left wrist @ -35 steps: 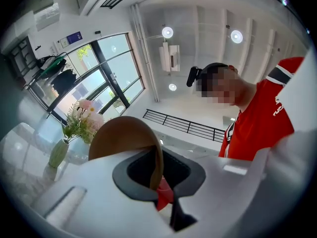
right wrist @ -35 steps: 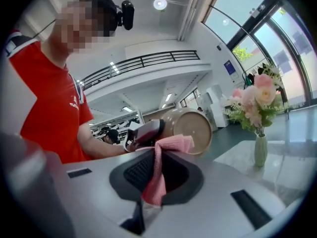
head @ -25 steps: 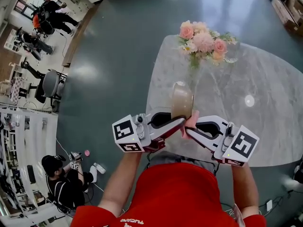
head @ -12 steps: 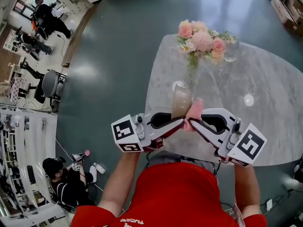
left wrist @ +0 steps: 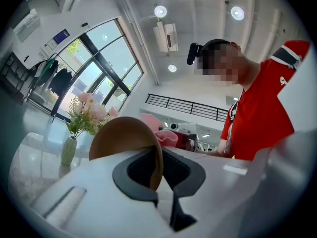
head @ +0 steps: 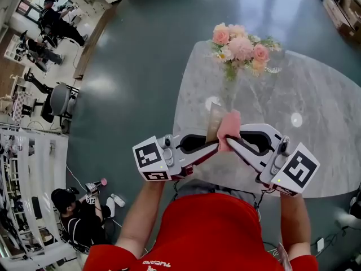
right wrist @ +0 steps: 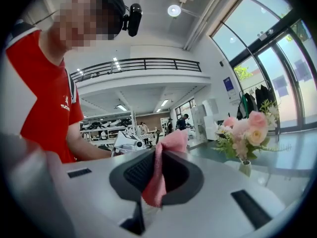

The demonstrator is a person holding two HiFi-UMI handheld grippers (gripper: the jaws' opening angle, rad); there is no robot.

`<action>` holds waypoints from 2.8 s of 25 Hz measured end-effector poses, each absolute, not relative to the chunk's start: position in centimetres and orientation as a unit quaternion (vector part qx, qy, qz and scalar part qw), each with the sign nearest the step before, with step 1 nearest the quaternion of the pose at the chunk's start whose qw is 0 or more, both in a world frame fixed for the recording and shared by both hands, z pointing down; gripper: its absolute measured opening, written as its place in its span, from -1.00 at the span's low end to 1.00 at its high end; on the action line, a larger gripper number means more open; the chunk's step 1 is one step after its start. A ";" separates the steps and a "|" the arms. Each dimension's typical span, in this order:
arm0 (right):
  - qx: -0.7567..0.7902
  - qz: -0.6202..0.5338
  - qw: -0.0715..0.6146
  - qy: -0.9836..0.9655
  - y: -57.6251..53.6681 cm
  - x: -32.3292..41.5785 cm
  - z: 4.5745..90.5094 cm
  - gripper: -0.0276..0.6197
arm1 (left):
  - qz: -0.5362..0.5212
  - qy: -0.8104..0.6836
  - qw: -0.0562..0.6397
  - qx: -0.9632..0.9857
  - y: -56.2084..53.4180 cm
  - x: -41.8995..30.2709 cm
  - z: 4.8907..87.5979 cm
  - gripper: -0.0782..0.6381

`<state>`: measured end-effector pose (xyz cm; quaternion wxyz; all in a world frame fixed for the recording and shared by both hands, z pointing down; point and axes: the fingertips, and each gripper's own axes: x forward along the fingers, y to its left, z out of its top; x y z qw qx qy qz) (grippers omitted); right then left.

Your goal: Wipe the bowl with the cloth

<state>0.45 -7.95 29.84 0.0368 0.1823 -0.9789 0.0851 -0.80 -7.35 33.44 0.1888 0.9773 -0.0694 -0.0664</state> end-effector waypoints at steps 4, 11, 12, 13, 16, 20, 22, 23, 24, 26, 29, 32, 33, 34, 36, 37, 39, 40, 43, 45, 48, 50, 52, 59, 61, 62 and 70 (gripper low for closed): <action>0.169 0.088 0.045 -0.981 -7.3 0.2 30.3 -0.84 | -0.054 -0.066 0.185 0.979 -6.9 -0.7 33.8 -0.72; 0.215 0.081 0.047 -0.972 -9.2 1.0 29.9 -0.84 | -0.032 -0.057 0.171 0.983 -5.7 -0.5 34.1 -0.72; 0.211 0.080 0.049 -0.973 -8.8 1.0 29.8 -0.84 | -0.028 -0.057 0.168 0.984 -5.5 -0.5 34.1 -0.72; 0.205 0.076 0.053 -0.974 -8.4 0.9 29.7 -0.84 | -0.024 -0.057 0.166 0.984 -5.4 -0.5 34.1 -0.72; 0.197 0.060 0.064 -0.977 -7.8 0.4 29.9 -0.84 | -0.014 -0.053 0.161 0.985 -5.0 -0.4 34.5 -0.72; 0.229 0.063 0.066 -0.969 -9.6 0.9 30.3 -0.84 | 0.003 -0.032 0.150 0.988 -4.0 0.1 34.9 -0.72; 0.231 0.067 0.064 -0.968 -9.5 1.0 30.3 -0.84 | 0.008 -0.029 0.147 0.989 -3.8 0.1 35.0 -0.72; 0.224 0.068 0.064 -0.970 -9.0 0.9 30.2 -0.84 | 0.012 -0.031 0.146 0.989 -3.8 0.0 35.1 -0.72; 0.215 0.066 0.065 -0.972 -8.4 0.7 30.1 -0.84 | 0.016 -0.034 0.145 0.989 -3.9 0.0 35.2 -0.72; 0.202 0.059 0.069 -0.975 -7.4 0.3 30.2 -0.84 | 0.021 -0.036 0.143 0.989 -3.8 0.0 35.4 -0.72; 0.221 0.060 0.072 -0.971 -8.6 0.6 30.9 -0.84 | 0.032 -0.025 0.137 0.990 -3.4 0.2 35.6 -0.72; 0.245 0.078 0.062 -0.964 -10.5 1.5 31.5 -0.84 | 0.032 -0.007 0.135 0.990 -2.9 0.4 35.6 -0.72; 0.246 0.083 0.060 -0.964 -10.7 1.6 31.6 -0.84 | 0.035 -0.007 0.132 0.991 -2.9 0.5 35.7 -0.72; 0.242 0.086 0.060 -0.965 -10.6 1.6 31.6 -0.84 | 0.040 -0.010 0.129 0.991 -3.0 0.5 35.8 -0.72; 0.227 0.084 0.063 -0.968 -9.6 1.4 31.4 -0.84 | 0.052 -0.018 0.124 0.991 -3.3 0.5 36.3 -0.72; 0.220 0.079 0.067 -0.970 -9.2 1.2 31.3 -0.84 | 0.056 -0.021 0.123 0.991 -3.3 0.6 36.4 -0.72; 0.220 0.072 0.076 -0.970 -9.0 1.2 31.6 -0.84 | 0.056 -0.021 0.122 0.991 -3.3 0.6 36.5 -0.72; 0.226 0.072 0.080 -0.968 -9.5 1.3 31.9 -0.84 | 0.056 -0.017 0.121 0.991 -3.2 0.6 36.5 -0.72; 0.247 0.091 0.078 -0.961 -11.5 1.9 33.0 -0.84 | 0.056 0.001 0.125 0.991 -2.6 1.0 36.3 -0.72; 0.251 0.106 0.075 -0.959 -12.1 2.3 33.5 -0.84 | 0.060 0.007 0.133 0.989 -2.4 1.1 36.3 -0.72; 0.240 0.107 0.076 -0.962 -11.0 2.4 32.9 -0.84 | 0.072 0.004 0.128 0.989 -2.6 1.1 36.7 -0.72; 0.231 0.100 0.080 -0.964 -10.3 2.3 32.6 -0.84 | 0.074 0.004 0.133 0.988 -2.7 1.1 36.7 -0.72; 0.234 0.099 0.087 -0.963 -10.6 2.4 33.2 -0.84 | 0.069 0.012 0.127 0.989 -2.7 1.1 36.8 -0.72; 0.295 0.115 0.112 -0.942 -14.0 3.9 36.3 -0.84 | 0.070 0.032 0.143 0.987 -2.4 1.8 36.3 -0.72; 0.314 0.109 0.122 -0.935 -14.4 4.4 36.9 -0.84 | 0.075 0.026 0.139 0.987 -2.8 2.0 36.6 -0.72; 0.323 0.105 0.128 -0.932 -14.6 4.6 37.2 -0.84 | 0.081 0.018 0.136 0.987 -3.1 2.0 36.9 -0.72; 0.359 0.049 0.246 -0.899 -15.4 6.1 40.5 -0.84 | 0.214 -0.071 0.053 0.973 -7.3 2.0 42.6 -0.72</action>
